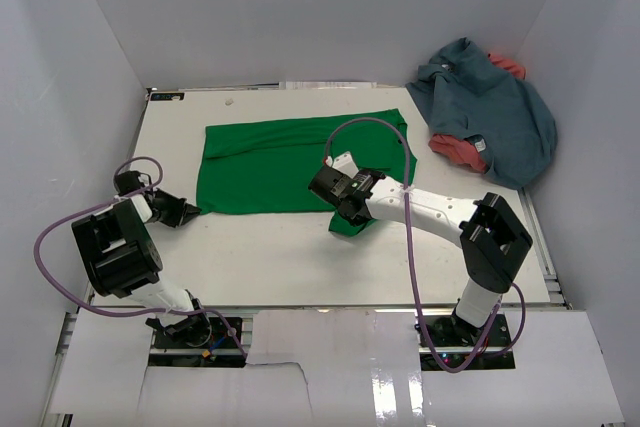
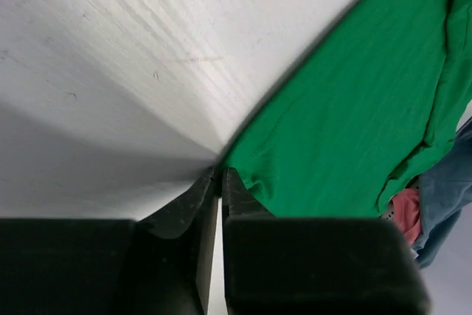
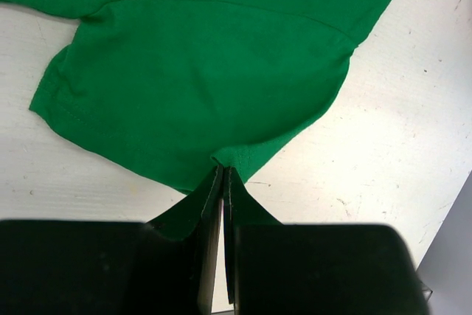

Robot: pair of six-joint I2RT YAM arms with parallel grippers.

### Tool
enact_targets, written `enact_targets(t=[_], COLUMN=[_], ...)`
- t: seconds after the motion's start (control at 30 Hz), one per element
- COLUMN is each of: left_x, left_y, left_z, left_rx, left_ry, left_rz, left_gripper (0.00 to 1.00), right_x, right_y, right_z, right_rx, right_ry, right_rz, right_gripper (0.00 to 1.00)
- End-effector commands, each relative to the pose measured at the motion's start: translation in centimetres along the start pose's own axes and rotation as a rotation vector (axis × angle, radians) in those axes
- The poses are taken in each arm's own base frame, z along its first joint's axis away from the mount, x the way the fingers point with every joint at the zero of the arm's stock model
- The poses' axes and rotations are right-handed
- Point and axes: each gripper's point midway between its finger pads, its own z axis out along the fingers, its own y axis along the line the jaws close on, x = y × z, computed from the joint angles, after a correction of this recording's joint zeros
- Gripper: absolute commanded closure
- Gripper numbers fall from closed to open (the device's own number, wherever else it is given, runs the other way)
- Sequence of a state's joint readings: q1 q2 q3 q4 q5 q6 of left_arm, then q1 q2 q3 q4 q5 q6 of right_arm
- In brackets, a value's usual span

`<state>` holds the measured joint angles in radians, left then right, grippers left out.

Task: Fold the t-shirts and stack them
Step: Grap the side of the flattened tshirt closest away from the robot with both arms

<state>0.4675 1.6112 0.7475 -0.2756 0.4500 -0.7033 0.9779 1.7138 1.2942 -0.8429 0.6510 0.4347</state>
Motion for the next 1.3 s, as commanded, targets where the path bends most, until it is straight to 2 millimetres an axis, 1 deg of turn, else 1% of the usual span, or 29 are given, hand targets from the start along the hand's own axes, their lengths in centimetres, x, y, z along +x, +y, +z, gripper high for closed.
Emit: enact_targets(t=[0.0, 0.03, 0.07, 0.1, 0.23, 0.4, 0.5, 0.57, 0.6, 0.63, 0.7, 0.8, 0.87, 0.97, 1.0, 1.07, 1.1, 1.13, 1.17, 1.2, 1.27], left_x=[1.5, 1.5, 1.6, 1.6, 1.7, 1.3, 0.8, 0.3, -0.1, -0.1, -0.6, -0.9, -0.9, -1.1, -1.1, -1.5, -1.6, -1.8, -2.2, -2.4, -2.9], left_y=[2.4, 2.3, 2.4, 2.3, 2.0, 1.0, -0.3, -1.2, -2.0, -2.2, -3.1, -3.9, -4.2, -4.8, -4.8, -5.2, -5.4, -5.4, -5.9, -6.1, -6.7], left_z=[0.2, 0.1, 0.2, 0.1, 0.1, -0.5, -1.4, -1.9, -2.1, -2.3, -2.7, -3.0, -3.0, -2.8, -2.7, -2.5, -2.4, -2.3, -2.3, -2.3, -2.1], left_rx=[-0.091, -0.087, -0.088, -0.083, -0.074, -0.054, -0.027, -0.008, 0.011, 0.013, 0.034, 0.051, 0.060, 0.077, 0.079, 0.085, 0.088, 0.086, 0.096, 0.100, 0.111], left_ry=[0.012, 0.015, 0.020, 0.020, 0.033, 0.026, 0.016, 0.008, 0.005, 0.008, 0.004, 0.008, 0.016, 0.034, 0.039, 0.044, 0.045, 0.050, 0.045, 0.046, 0.050], left_rz=[-0.005, -0.005, -0.006, -0.005, -0.002, 0.010, 0.017, 0.019, 0.027, 0.024, 0.034, 0.035, 0.034, 0.027, 0.022, 0.014, 0.014, 0.007, 0.007, 0.005, -0.003], left_gripper=[0.83, 0.89, 0.99, 1.00, 1.00, 1.00, 1.00, 1.00, 1.00, 1.00, 1.00, 1.00, 1.00, 1.00, 1.00, 1.00, 1.00, 1.00, 1.00, 1.00, 1.00], right_x=[-0.6, -0.7, -0.8, -1.0, -1.8, -3.2, -4.6, -5.2, -5.5, -6.0, -6.4, -7.3, -8.1, -8.9, -9.6, -10.1, -11.0, -11.2, -11.4, -12.2, -13.0], right_y=[0.0, 0.0, -0.1, -0.1, -0.7, -2.5, -3.9, -4.4, -4.9, -5.1, -5.7, -6.0, -6.0, -6.5, -7.1, -7.3, -7.7, -8.1, -8.3, -9.1, -9.5], right_z=[-0.4, -0.4, -0.6, -0.8, -1.9, -3.2, -4.0, -4.2, -4.2, -4.3, -4.1, -3.7, -3.4, -2.6, -2.4, -1.9, -2.0, -1.3, -1.1, -1.1, -0.6], right_rx=[0.000, -0.001, -0.001, -0.005, -0.014, -0.018, -0.018, -0.019, -0.015, -0.018, -0.013, -0.017, -0.024, -0.023, -0.021, -0.020, -0.022, -0.018, -0.018, -0.014, -0.015], right_ry=[-0.031, -0.032, -0.038, -0.042, -0.061, -0.099, -0.129, -0.142, -0.143, -0.149, -0.147, -0.149, -0.157, -0.156, -0.164, -0.158, -0.173, -0.162, -0.160, -0.170, -0.170], right_rz=[0.025, 0.025, 0.027, 0.029, 0.043, 0.075, 0.100, 0.110, 0.117, 0.116, 0.126, 0.128, 0.126, 0.130, 0.145, 0.140, 0.153, 0.160, 0.161, 0.177, 0.180], right_gripper=[0.92, 0.92, 0.92, 0.92, 0.92, 0.92, 0.92, 0.92, 0.92, 0.92, 0.92, 0.92, 0.92, 0.92, 0.92, 0.92, 0.92, 0.92, 0.92, 0.92, 0.92])
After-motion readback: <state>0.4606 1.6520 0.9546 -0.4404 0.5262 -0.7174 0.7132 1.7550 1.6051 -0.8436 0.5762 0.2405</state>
